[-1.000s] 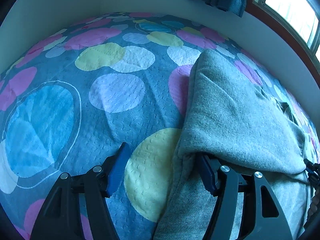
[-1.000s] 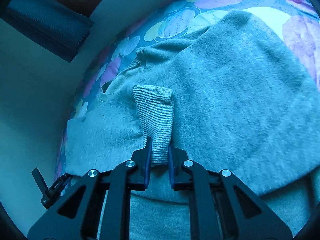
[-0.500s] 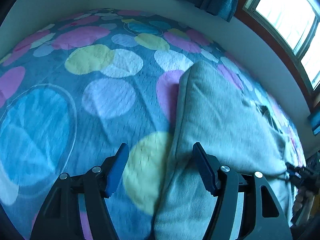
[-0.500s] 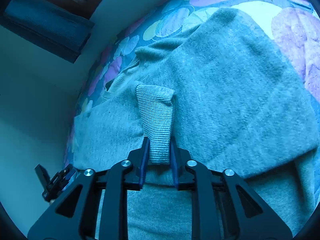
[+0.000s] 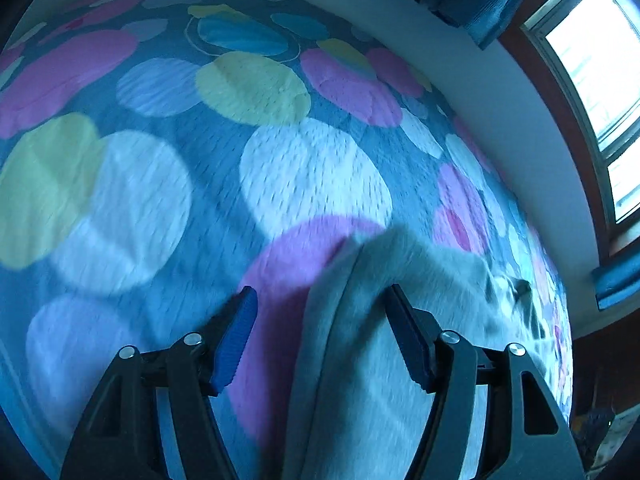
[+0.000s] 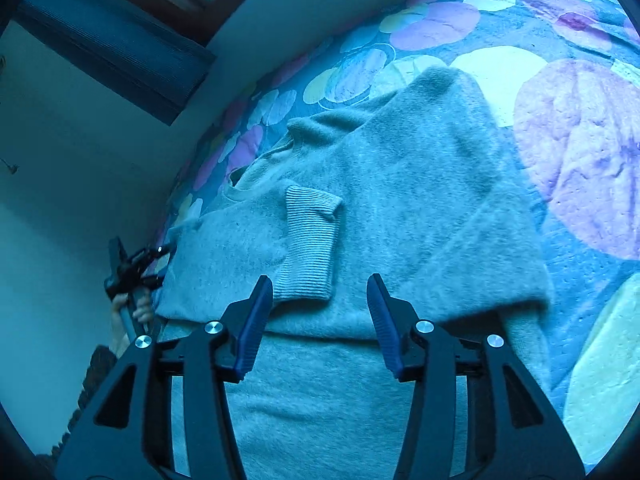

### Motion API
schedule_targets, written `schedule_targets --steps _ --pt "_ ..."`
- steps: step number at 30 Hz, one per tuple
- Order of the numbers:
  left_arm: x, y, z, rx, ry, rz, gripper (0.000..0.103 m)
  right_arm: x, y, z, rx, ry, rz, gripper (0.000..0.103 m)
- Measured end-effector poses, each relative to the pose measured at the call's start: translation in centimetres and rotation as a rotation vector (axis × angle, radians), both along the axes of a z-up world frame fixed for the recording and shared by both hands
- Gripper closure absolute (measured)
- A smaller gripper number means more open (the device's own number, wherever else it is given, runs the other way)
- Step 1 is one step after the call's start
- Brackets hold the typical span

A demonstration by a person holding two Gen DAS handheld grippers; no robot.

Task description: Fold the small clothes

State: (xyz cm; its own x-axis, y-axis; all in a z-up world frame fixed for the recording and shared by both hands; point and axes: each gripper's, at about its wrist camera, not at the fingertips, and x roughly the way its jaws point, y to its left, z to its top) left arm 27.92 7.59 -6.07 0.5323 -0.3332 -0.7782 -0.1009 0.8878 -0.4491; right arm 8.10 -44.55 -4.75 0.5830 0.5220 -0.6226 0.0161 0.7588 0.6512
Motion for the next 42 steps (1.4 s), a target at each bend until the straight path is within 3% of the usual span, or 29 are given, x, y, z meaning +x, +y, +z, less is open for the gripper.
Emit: schedule_targets --steps 1,2,4,9,13,16,18,21,25,29,35,42 --pt "0.7 -0.4 -0.2 0.029 0.011 -0.010 0.064 0.0 -0.1 -0.2 -0.004 0.004 0.000 0.055" --pt "1.2 -0.8 -0.5 0.054 0.021 -0.024 0.071 -0.1 -0.4 -0.4 -0.004 0.007 -0.001 0.055" --pt "1.5 -1.2 -0.7 0.086 0.020 -0.033 0.073 0.0 -0.6 -0.9 -0.001 0.017 -0.006 0.055" --pt "0.4 -1.0 0.4 0.084 -0.006 -0.075 0.071 -0.3 -1.3 -1.3 0.024 0.021 -0.013 0.055" --pt "-3.4 -0.4 1.2 0.065 -0.020 -0.123 0.053 -1.6 -1.7 -0.4 0.032 0.001 -0.010 0.054" --pt "-6.6 -0.6 0.5 0.058 -0.014 -0.165 0.054 -2.9 -2.4 -0.1 0.042 -0.004 -0.016 0.053" --pt "-7.9 -1.2 -0.2 0.112 -0.007 -0.192 0.064 -3.6 -2.9 -0.3 0.045 0.000 -0.024 0.053" --pt "-8.8 -2.2 -0.2 0.204 -0.049 -0.217 0.064 -4.3 -3.6 -0.9 0.069 0.023 -0.047 0.053" --pt "-10.8 -1.9 1.6 0.156 -0.061 -0.222 0.062 -6.7 -4.8 -0.1 0.052 0.008 -0.071 0.052" --pt "-14.9 -0.9 2.3 0.126 -0.054 -0.239 0.054 -10.5 -6.9 0.4 0.045 0.006 -0.093 0.042" --pt "-24.9 2.5 0.6 -0.015 0.020 -0.224 0.053 -16.9 -9.3 -0.7 0.021 0.066 -0.097 0.041" --pt "-34.4 4.9 0.4 -0.109 0.029 -0.206 0.048 -23.2 -9.7 -2.8 0.100 0.124 -0.049 0.039"
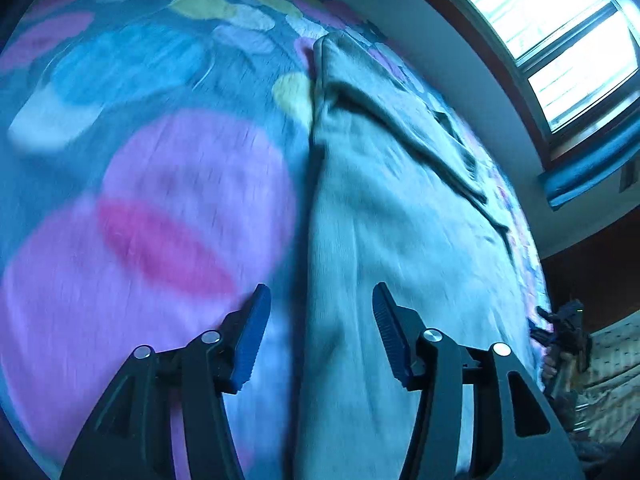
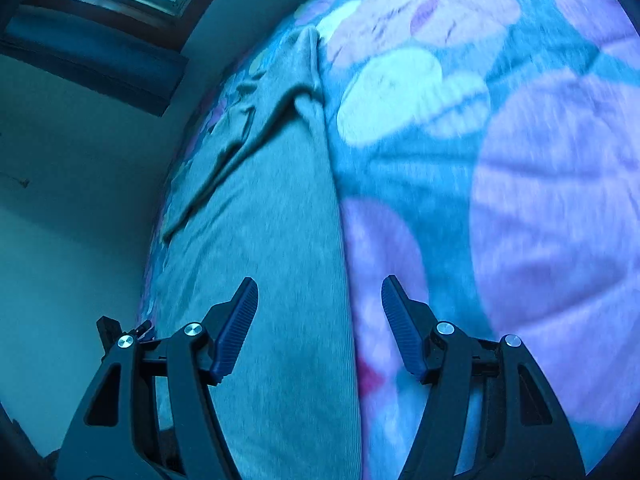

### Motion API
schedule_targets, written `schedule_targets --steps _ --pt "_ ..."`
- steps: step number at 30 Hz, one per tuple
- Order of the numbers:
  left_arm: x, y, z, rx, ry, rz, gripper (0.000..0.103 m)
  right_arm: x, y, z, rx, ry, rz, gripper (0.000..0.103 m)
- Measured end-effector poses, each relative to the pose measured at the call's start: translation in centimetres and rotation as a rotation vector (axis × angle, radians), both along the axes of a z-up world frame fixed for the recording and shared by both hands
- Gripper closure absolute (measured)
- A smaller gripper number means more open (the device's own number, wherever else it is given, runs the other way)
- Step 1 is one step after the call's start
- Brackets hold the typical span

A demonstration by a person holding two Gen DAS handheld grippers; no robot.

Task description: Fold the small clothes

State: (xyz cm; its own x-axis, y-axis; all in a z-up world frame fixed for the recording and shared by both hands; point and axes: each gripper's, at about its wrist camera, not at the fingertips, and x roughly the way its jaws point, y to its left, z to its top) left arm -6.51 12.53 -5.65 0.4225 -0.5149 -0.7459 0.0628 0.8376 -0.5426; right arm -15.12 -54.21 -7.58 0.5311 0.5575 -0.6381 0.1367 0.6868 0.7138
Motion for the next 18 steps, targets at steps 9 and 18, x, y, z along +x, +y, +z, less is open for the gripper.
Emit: schedule_targets --steps 9,18 --pt "-6.5 -0.9 -0.1 -0.090 0.032 -0.067 0.048 -5.1 3.5 0.5 0.090 -0.013 0.177 0.039" --pt "-8.0 -2.4 -0.4 -0.110 0.029 -0.102 0.048 -7.0 5.1 0.2 0.121 -0.015 0.233 0.050"
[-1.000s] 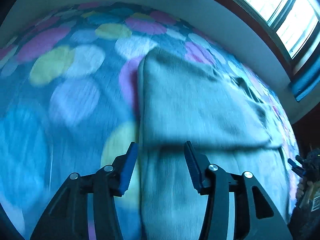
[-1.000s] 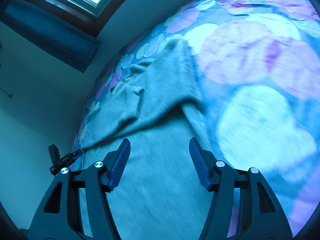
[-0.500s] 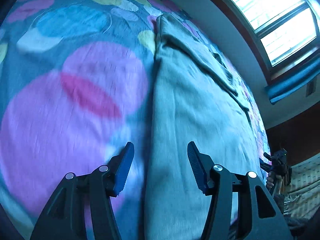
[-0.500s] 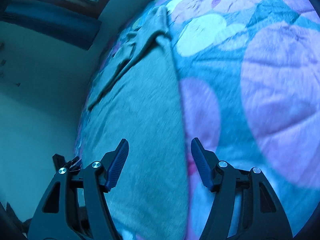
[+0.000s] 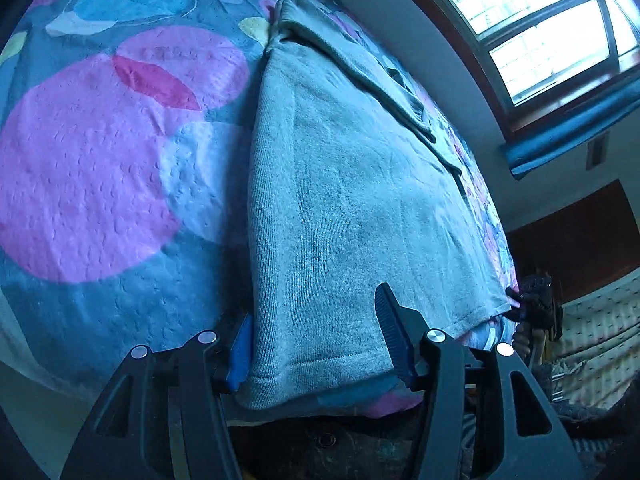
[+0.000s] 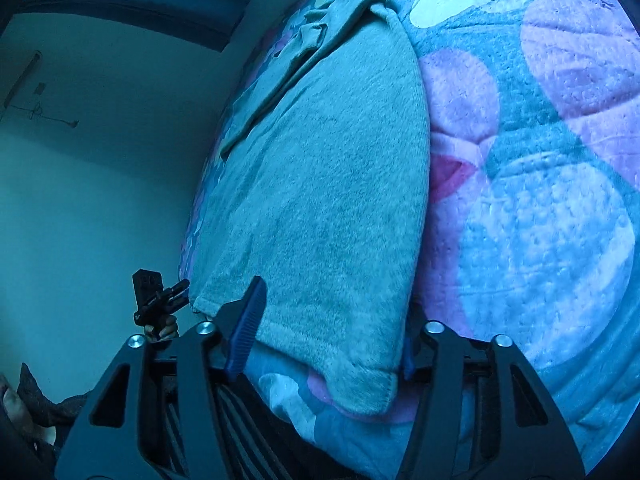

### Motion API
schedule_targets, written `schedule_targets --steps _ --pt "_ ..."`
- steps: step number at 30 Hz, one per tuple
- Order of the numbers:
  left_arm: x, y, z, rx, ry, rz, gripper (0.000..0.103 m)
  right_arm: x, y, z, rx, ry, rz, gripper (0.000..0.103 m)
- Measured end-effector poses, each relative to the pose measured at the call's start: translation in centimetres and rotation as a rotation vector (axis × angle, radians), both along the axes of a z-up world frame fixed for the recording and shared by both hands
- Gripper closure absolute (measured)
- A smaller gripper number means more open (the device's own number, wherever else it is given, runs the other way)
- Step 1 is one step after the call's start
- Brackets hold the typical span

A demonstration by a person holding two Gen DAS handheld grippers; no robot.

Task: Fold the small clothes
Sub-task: 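Grasp the sweatshirt hem with both grippers and lift it toward the collar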

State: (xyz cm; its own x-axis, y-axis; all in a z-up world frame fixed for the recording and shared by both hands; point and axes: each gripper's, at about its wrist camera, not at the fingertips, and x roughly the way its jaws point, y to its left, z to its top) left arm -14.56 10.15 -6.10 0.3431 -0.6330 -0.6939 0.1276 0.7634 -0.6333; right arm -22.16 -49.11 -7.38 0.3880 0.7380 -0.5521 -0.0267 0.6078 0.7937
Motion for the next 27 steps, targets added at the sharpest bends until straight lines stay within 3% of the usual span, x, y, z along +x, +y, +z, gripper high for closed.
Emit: schedule_targets --steps 5,8,11,16,18,19,24,27 --pt "-0.9 0.0 0.1 0.021 0.009 0.004 0.052 -0.5 0.5 -0.4 -0.025 0.013 0.020 0.073" --pt "-1.7 0.3 0.4 0.060 0.009 0.010 0.052 -0.7 0.7 -0.5 -0.045 0.011 0.026 0.077" --pt "-2.2 1.2 0.2 0.032 0.027 0.050 0.052 -0.7 0.6 -0.6 -0.048 0.011 0.027 0.080" --pt "-2.3 0.8 0.2 0.045 0.018 0.030 0.053 -0.4 0.7 -0.7 -0.050 0.013 0.041 0.085" --pt "-2.4 0.3 0.4 0.080 0.010 0.017 0.073 -0.6 0.6 -0.7 -0.058 0.012 0.048 0.088" --pt "-2.5 0.0 0.5 0.103 0.000 0.003 0.089 -0.6 0.7 -0.6 -0.064 0.009 0.052 0.090" --pt "-2.7 0.7 2.5 0.027 -0.058 0.002 0.095 -0.6 0.9 0.6 -0.045 -0.018 0.047 0.095" --pt "-2.2 2.0 4.5 -0.050 -0.096 0.045 0.096 -0.4 0.4 3.0 0.014 -0.093 0.039 0.095"
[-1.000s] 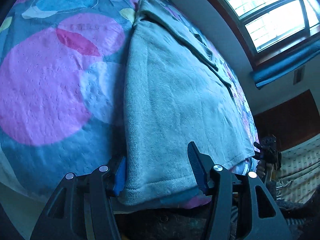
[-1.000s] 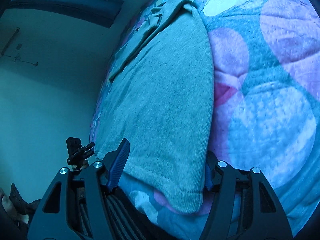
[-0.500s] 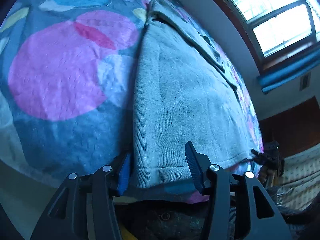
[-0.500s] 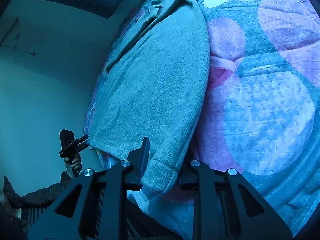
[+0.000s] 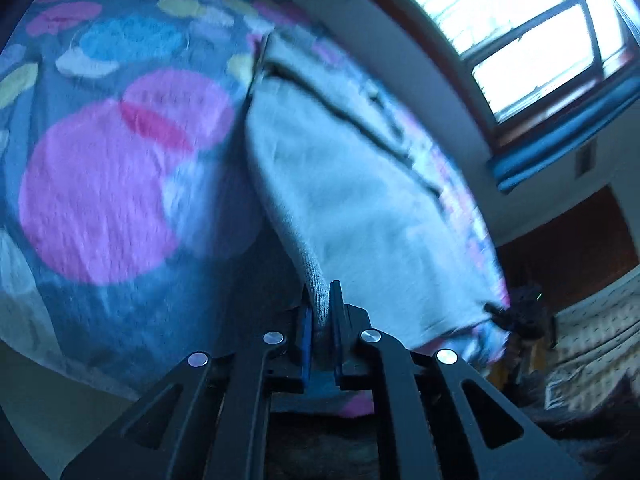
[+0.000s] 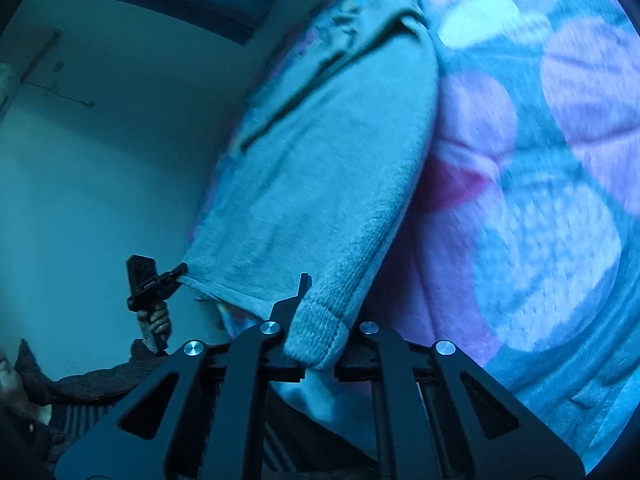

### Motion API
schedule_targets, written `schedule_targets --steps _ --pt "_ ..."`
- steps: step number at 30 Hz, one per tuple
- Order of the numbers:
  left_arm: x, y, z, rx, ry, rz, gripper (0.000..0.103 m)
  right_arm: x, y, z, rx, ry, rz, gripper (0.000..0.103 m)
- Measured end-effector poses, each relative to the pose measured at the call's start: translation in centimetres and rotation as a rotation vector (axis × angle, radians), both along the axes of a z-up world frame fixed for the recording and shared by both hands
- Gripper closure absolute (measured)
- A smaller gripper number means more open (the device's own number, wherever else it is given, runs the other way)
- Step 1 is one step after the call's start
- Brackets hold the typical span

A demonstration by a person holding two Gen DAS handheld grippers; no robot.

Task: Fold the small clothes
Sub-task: 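Grasp the sweatshirt hem with both grippers and lift it toward the collar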

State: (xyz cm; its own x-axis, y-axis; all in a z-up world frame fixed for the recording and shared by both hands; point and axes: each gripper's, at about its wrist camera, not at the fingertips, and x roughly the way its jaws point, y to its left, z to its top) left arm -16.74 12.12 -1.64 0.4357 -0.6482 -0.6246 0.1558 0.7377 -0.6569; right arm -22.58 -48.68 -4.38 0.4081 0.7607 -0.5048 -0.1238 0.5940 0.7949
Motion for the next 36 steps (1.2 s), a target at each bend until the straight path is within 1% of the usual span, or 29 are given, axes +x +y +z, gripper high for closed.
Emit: schedule_targets --steps 3,5,7,9,10,12,15,17,18,21,24,25,26,27,28,29,31,33,36 --pt "2.0 1.6 1.9 -0.098 -0.027 0.057 0.096 1.2 -0.5 2.2 0.052 -0.057 -0.010 0.095" --pt "3.6 2.0 2.5 -0.137 -0.031 0.086 0.095 3.0 -1.1 3.5 0.081 -0.098 -0.023 0.096" --pt "6.2 2.5 2.7 -0.187 -0.036 0.116 0.096 5.3 -1.9 4.0 0.111 -0.112 -0.044 0.096" --pt "8.8 2.6 2.5 -0.206 -0.033 0.133 0.096 8.6 -2.6 4.0 0.125 -0.113 -0.067 0.096" --pt "10.7 2.6 2.2 -0.207 -0.030 0.141 0.095 10.0 -3.0 3.8 0.132 -0.102 -0.081 0.096" --pt "14.2 2.4 0.8 -0.208 -0.001 0.154 0.095 13.0 -3.5 2.8 0.151 -0.065 -0.112 0.096" --pt "18.1 2.2 -1.6 -0.206 0.047 0.172 0.096 18.1 -4.3 -0.2 0.138 0.021 -0.169 0.096" --pt "20.8 2.1 -3.4 -0.193 0.075 0.180 0.096 20.1 -4.8 -2.0 0.132 0.061 -0.196 0.096" --pt "22.1 1.9 -4.2 -0.170 0.092 0.182 0.096 21.1 -4.9 -2.7 0.128 0.082 -0.208 0.096" --pt "23.9 1.5 -5.5 -0.153 0.109 0.159 0.095 23.6 -5.2 -5.1 0.119 0.138 -0.234 0.096" --pt "24.6 1.5 -5.2 -0.157 0.096 0.132 0.093 24.4 -5.7 -6.0 0.153 0.156 -0.252 0.093" --pt "24.4 1.7 -4.6 -0.154 0.080 0.132 0.085 24.4 -6.0 -6.1 0.176 0.143 -0.253 0.089" --pt "24.1 2.1 -3.8 -0.144 0.049 0.139 0.067 24.2 -6.2 -5.9 0.184 0.125 -0.256 0.082" --pt "23.7 2.6 -3.0 -0.129 0.009 0.155 0.056 23.9 -6.4 -5.6 0.182 0.103 -0.264 0.069" --pt "23.5 3.0 -2.5 -0.117 -0.020 0.167 0.045 23.5 -6.8 -5.1 0.181 0.073 -0.280 0.060" --pt "23.3 3.3 -2.0 -0.102 -0.041 0.172 0.044 23.3 -7.0 -4.6 0.184 0.053 -0.289 0.055" --pt "23.1 3.7 -1.8 -0.062 -0.053 0.165 0.044 22.7 -7.5 -3.9 0.162 0.021 -0.302 0.051" --pt "22.9 3.9 -2.0 -0.028 -0.061 0.154 0.044 22.3 -7.6 -3.6 0.117 0.007 -0.300 0.050" --pt "23.3 3.1 -2.4 0.015 -0.067 0.127 0.044 21.9 -7.5 -3.6 0.104 0.004 -0.294 0.049"
